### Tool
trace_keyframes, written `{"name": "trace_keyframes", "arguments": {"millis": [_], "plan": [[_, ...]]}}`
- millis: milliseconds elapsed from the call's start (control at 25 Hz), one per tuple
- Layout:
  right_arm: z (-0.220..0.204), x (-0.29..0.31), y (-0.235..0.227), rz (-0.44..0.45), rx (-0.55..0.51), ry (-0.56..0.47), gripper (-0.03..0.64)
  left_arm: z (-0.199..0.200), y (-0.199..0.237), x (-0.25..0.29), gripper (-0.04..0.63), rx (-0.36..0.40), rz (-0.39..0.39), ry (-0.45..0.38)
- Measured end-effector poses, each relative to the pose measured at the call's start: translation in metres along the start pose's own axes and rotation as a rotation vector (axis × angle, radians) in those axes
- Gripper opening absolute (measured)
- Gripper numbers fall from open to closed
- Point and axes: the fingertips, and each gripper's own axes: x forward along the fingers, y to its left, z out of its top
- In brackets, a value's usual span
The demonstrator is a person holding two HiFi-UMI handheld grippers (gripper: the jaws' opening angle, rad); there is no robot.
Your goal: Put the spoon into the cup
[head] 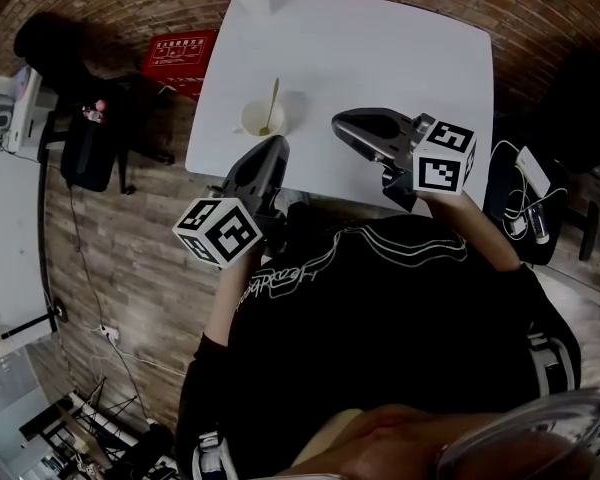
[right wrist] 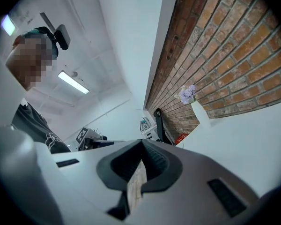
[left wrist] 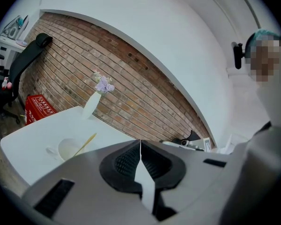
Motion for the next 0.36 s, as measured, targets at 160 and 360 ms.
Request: {"name": "trace_keyframes", "arguments": {"millis": [160,360], "plan": [[-0.005,-0.010,0.002,0.005,-0.001,-0.007,-0.003,-0.009,-0.007,0.003,0.008,0.009,-0.003,0.003],[-0.008,-0.015,0.004,0.005,0.009,-0.014,-0.003,-0.014,-0.010,0.002,0.007,0.007,-0.002,-0.001]]}}
